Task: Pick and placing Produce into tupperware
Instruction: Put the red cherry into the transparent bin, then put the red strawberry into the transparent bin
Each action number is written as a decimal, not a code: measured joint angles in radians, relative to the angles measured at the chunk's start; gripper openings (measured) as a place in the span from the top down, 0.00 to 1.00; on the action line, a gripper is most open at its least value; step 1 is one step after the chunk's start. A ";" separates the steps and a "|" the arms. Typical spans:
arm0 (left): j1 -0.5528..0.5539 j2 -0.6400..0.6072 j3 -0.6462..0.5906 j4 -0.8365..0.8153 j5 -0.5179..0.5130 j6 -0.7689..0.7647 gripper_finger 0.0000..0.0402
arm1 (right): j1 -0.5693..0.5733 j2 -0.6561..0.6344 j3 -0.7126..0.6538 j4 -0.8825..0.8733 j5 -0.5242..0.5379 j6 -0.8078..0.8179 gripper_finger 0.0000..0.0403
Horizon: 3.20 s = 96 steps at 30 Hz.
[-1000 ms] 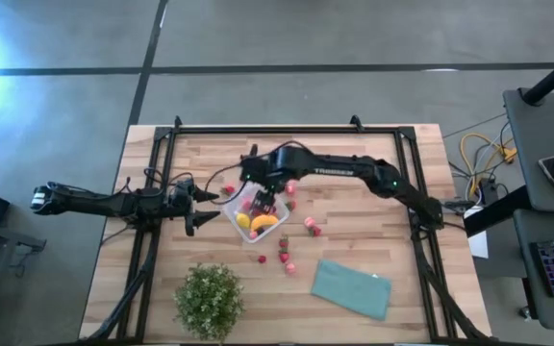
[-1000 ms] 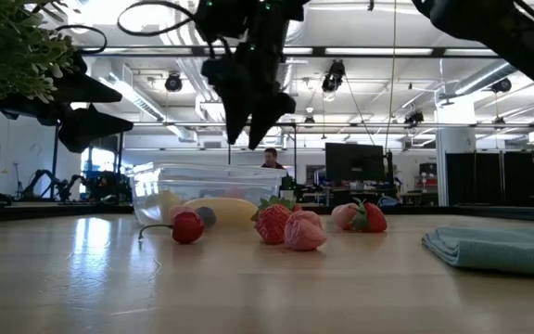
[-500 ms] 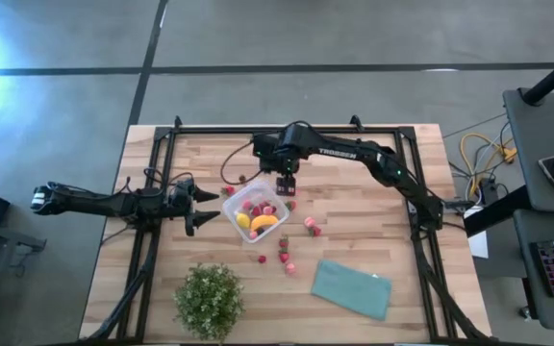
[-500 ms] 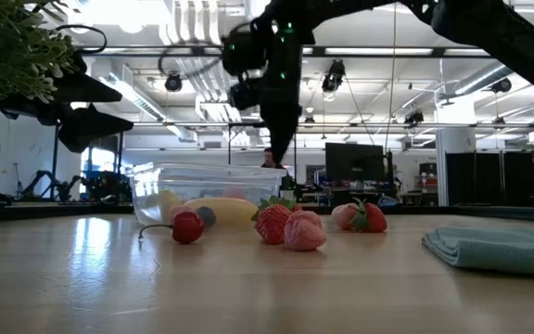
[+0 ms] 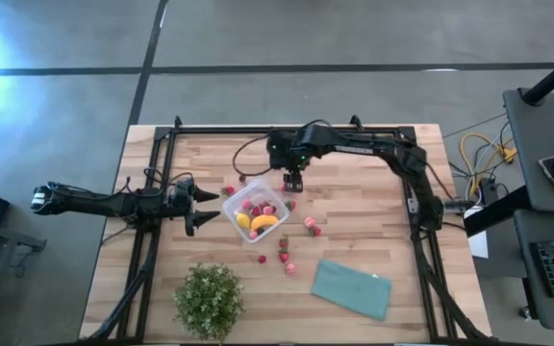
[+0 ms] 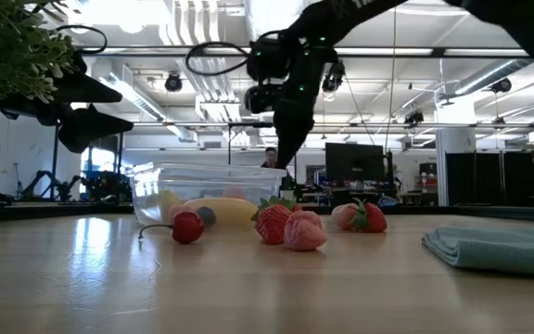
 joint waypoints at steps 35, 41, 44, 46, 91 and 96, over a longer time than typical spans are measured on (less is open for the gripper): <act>0.000 0.000 0.000 0.000 0.000 0.000 0.27 | -0.010 -0.034 -0.384 0.490 -0.071 -0.052 0.44; 0.000 0.000 0.000 0.000 0.000 0.000 0.27 | -0.010 -0.008 -0.387 0.489 -0.072 -0.063 0.45; 0.000 0.000 0.000 0.001 0.000 0.000 0.27 | -0.008 -0.005 -0.387 0.494 -0.071 -0.041 0.45; 0.000 0.000 0.000 0.001 0.000 0.000 0.27 | -0.008 -0.004 -0.387 0.495 -0.070 -0.033 0.45; 0.000 0.000 0.000 0.001 0.000 0.000 0.27 | -0.034 -0.020 -0.336 0.538 0.032 0.059 0.82; 0.000 0.000 0.000 0.001 0.000 0.000 0.27 | -0.069 -0.021 -0.287 0.548 0.033 0.015 0.69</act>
